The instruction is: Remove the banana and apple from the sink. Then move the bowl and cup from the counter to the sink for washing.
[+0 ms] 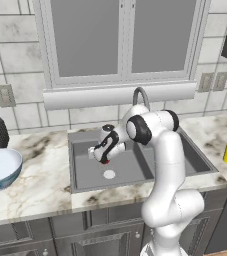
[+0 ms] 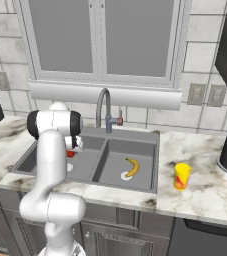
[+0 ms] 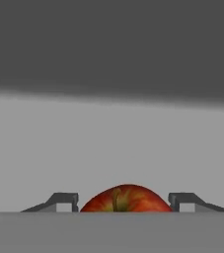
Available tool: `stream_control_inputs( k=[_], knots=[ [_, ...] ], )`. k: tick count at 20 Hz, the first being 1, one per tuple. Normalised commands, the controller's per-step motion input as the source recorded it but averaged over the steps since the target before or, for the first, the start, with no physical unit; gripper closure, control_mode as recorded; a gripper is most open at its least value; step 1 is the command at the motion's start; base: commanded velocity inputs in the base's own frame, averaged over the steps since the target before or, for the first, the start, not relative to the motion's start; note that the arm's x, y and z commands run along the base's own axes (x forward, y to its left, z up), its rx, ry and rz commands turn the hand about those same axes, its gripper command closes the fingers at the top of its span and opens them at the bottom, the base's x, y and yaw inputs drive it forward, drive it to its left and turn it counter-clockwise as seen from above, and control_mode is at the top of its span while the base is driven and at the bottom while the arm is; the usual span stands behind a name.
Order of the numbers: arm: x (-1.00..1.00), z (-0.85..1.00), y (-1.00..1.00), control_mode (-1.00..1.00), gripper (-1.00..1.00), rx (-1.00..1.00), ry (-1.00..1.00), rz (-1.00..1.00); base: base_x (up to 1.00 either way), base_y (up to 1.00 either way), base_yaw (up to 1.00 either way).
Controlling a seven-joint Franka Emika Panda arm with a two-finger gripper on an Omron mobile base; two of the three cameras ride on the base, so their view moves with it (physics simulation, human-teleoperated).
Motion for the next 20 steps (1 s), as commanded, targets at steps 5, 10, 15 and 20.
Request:
stream_control_inputs(
  k=[5,10,15,20],
  knots=[
    [-0.16,0.05,0.03,-1.00,1.00,0.00,0.01,0.00,0.00,0.00,0.00],
    [-0.17,0.10,0.09,-1.00,1.00,0.00,0.00,0.00,0.00,0.00,0.00],
    [-0.08,0.18,0.11,-1.00,1.00,0.00,0.03,0.00,0.00,0.00,0.00],
    [-0.10,0.19,0.10,-1.00,1.00,0.00,0.07,0.00,0.00,0.00,0.00]
  ],
)
